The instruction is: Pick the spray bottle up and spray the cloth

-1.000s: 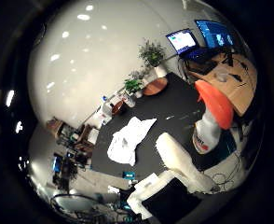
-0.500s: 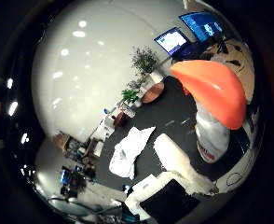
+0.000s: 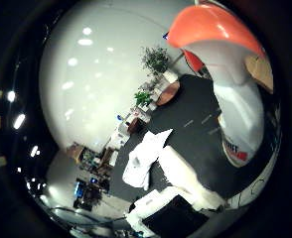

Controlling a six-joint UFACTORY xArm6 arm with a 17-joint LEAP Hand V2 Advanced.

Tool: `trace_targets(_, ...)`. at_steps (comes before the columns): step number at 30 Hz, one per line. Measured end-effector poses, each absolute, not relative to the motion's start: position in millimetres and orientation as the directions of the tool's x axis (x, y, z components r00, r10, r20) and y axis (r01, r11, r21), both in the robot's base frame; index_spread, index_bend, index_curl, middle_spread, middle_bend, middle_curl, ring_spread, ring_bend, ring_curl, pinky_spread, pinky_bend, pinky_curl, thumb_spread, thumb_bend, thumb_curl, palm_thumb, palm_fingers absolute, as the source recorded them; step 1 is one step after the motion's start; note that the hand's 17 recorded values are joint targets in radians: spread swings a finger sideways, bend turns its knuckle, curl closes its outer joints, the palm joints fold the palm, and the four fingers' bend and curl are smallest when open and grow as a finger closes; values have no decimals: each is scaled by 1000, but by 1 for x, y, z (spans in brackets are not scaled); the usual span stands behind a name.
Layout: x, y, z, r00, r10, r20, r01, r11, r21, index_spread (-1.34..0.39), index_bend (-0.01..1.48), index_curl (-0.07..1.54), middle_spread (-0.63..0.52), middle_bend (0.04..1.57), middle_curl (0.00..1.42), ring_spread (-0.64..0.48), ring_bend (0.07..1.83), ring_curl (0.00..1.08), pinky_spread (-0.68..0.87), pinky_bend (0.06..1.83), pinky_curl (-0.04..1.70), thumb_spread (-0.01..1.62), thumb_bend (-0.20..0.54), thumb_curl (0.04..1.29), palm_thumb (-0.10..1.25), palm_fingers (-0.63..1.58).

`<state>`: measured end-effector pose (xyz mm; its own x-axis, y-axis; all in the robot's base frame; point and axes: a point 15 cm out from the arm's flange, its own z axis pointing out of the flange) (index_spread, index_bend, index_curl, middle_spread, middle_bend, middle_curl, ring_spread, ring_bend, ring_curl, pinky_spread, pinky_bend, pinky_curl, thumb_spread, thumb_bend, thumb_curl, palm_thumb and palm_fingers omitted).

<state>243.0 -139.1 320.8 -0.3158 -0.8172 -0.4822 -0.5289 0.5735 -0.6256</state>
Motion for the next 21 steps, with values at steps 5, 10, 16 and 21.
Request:
trace_targets(5, 245, -139, 317, -303, -810, -502, -513, 583, -631, 147, 175, 311, 354, 183, 270, 410, 335, 258, 640, 976, 256, 1156, -20, 498, 596, 8)
trace_targets(10, 247, -141, 319, -293, -802, -520, -487, 594, -640, 148, 175, 311, 354, 184, 271, 411, 332, 256, 639, 981, 253, 1164, -20, 491, 568, 7)
trace_targets(16, 250, -148, 335, -284, -790, -543, -420, 612, -670, 157, 173, 311, 357, 183, 273, 411, 336, 255, 638, 987, 249, 1162, -33, 470, 465, 4)
trace_targets(21, 250, -161, 343, -270, -776, -570, -333, 631, -701, 161, 172, 308, 362, 186, 276, 409, 355, 260, 627, 969, 241, 1194, -19, 439, 434, -1)
